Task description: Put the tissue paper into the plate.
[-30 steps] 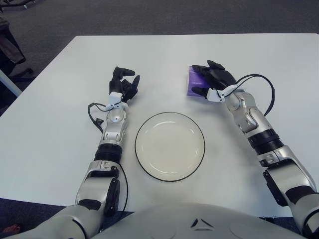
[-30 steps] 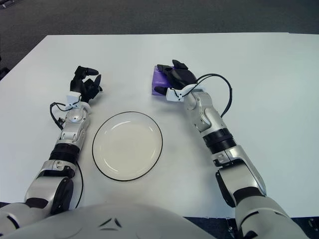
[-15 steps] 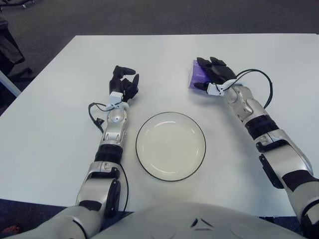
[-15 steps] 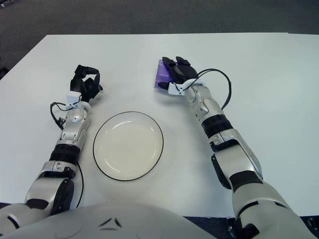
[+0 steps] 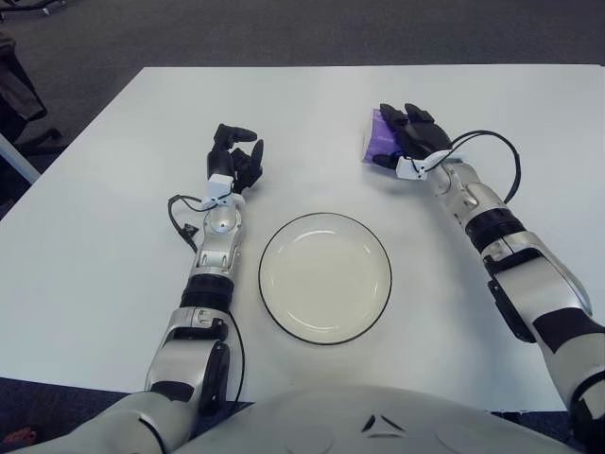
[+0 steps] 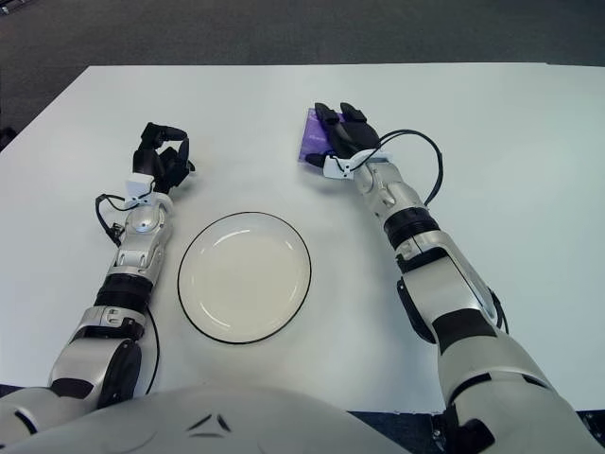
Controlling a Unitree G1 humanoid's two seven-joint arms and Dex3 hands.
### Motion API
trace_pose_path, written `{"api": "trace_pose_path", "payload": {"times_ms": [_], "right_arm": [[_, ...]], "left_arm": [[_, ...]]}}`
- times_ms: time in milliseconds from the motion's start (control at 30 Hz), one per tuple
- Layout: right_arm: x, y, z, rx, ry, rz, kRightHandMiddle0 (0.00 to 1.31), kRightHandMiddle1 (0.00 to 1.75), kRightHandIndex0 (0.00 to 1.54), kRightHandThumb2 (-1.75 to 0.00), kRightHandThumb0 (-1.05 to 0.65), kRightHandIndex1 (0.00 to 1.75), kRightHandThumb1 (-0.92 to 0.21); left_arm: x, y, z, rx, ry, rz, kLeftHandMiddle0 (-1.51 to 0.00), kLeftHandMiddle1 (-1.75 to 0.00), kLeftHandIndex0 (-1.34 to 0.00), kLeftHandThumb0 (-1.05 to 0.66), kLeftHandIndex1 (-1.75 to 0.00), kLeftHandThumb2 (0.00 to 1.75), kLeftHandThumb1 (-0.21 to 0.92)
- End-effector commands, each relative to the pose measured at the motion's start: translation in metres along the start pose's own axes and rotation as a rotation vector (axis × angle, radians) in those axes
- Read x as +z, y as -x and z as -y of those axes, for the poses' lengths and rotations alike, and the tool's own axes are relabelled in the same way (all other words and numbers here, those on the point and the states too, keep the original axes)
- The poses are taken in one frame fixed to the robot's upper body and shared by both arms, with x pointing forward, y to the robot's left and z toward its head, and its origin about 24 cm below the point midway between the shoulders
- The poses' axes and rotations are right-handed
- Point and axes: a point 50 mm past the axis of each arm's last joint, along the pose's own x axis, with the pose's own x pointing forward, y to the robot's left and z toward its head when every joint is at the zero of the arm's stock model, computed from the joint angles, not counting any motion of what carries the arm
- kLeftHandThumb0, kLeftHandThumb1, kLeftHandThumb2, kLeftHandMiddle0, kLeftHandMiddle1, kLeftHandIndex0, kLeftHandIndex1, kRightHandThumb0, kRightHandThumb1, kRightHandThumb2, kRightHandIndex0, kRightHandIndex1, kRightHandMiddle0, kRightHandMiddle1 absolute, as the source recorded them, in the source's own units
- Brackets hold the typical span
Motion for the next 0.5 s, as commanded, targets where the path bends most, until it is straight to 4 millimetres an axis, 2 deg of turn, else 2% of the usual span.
{"api": "trace_pose_path", "payload": {"times_ms": [0, 33, 67, 100, 167, 200, 233, 300, 367, 400, 467], "right_arm": [[-0.016, 0.017, -0.035, 0.112, 0.020, -0.096, 0.55, 0.13, 0.48, -0.21, -0.46, 0.03, -0.92], [-0.017, 0.019, -0.036, 0.095, 0.011, -0.090, 0.60, 0.15, 0.54, -0.19, -0.41, 0.05, -0.92], [-0.017, 0.020, -0.037, 0.082, 0.004, -0.086, 0.60, 0.52, 0.50, -0.19, -0.26, 0.55, -0.92], [-0.018, 0.022, -0.037, 0.066, -0.008, -0.078, 0.58, 0.78, 0.47, -0.20, -0.17, 0.88, -0.92], [-0.020, 0.024, -0.038, 0.047, -0.023, -0.068, 0.57, 0.98, 0.42, -0.22, -0.09, 1.20, -0.92], [-0.020, 0.025, -0.038, 0.041, -0.028, -0.065, 0.55, 1.11, 0.38, -0.35, -0.05, 1.36, -0.86], [-0.021, 0.025, -0.038, 0.036, -0.032, -0.063, 0.55, 1.16, 0.36, -0.40, -0.04, 1.42, -0.84], [-0.021, 0.026, -0.037, 0.028, -0.042, -0.062, 0.51, 1.33, 0.30, -0.63, -0.02, 1.60, -0.74], [-0.021, 0.026, -0.037, 0.016, -0.069, -0.059, 0.48, 1.48, 0.30, -0.81, -0.01, 1.67, -0.65], [-0.021, 0.026, -0.037, 0.010, -0.084, -0.056, 0.46, 1.57, 0.34, -0.94, 0.00, 1.68, -0.57], [-0.022, 0.028, -0.036, -0.007, -0.134, -0.043, 0.45, 1.66, 0.42, -1.07, 0.00, 1.67, -0.48]], "left_arm": [[-0.047, 0.037, -0.010, 0.024, -0.038, -0.189, -0.83, -1.75, -0.41, -0.37, -1.57, 0.49, 0.83], [-0.047, 0.037, -0.010, 0.024, -0.038, -0.189, -0.83, -1.75, -0.41, -0.37, -1.57, 0.49, 0.83], [-0.047, 0.037, -0.011, 0.025, -0.037, -0.189, -0.83, -1.75, -0.42, -0.37, -1.57, 0.49, 0.83], [-0.047, 0.037, -0.011, 0.025, -0.037, -0.188, -0.83, -1.75, -0.42, -0.37, -1.57, 0.49, 0.83], [-0.047, 0.037, -0.010, 0.026, -0.037, -0.188, -0.83, -1.75, -0.42, -0.37, -1.57, 0.49, 0.83], [-0.047, 0.037, -0.010, 0.026, -0.036, -0.188, -0.83, -1.75, -0.42, -0.37, -1.57, 0.49, 0.83], [-0.047, 0.037, -0.010, 0.026, -0.036, -0.188, -0.83, -1.75, -0.42, -0.37, -1.57, 0.49, 0.83], [-0.047, 0.037, -0.010, 0.027, -0.036, -0.188, -0.84, -1.75, -0.42, -0.37, -1.57, 0.49, 0.83], [-0.047, 0.037, -0.010, 0.027, -0.036, -0.188, -0.84, -1.75, -0.42, -0.37, -1.57, 0.49, 0.83], [-0.047, 0.037, -0.010, 0.027, -0.036, -0.188, -0.84, -1.75, -0.42, -0.37, -1.57, 0.49, 0.83], [-0.047, 0.037, -0.010, 0.027, -0.035, -0.188, -0.84, -1.75, -0.42, -0.37, -1.57, 0.49, 0.83]]}}
